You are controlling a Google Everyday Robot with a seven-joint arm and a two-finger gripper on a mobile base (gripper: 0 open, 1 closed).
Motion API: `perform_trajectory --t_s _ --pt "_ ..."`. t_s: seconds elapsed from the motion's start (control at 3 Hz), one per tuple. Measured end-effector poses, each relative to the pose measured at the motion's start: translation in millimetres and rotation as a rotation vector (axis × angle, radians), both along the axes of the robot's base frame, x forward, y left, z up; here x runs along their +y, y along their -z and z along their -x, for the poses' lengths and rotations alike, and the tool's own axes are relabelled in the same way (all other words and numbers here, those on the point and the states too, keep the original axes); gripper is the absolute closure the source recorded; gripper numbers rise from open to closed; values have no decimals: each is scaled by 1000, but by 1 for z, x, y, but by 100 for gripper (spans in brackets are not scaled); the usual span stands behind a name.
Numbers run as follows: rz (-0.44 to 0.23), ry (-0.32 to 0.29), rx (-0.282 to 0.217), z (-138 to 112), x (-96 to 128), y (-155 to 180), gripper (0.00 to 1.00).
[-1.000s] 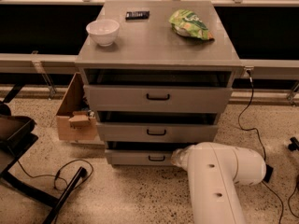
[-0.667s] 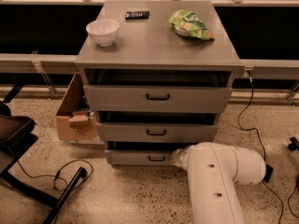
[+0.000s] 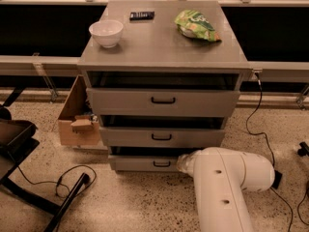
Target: Close bottom drawer
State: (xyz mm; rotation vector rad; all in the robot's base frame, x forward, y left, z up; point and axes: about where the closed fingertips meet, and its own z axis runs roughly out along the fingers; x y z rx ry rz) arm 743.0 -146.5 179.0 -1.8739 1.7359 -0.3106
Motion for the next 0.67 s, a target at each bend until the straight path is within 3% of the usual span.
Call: perform_trajectory --t_s 0.33,0.67 --pt "0 0 0 0 0 0 12" --pt "0 0 0 0 0 0 0"
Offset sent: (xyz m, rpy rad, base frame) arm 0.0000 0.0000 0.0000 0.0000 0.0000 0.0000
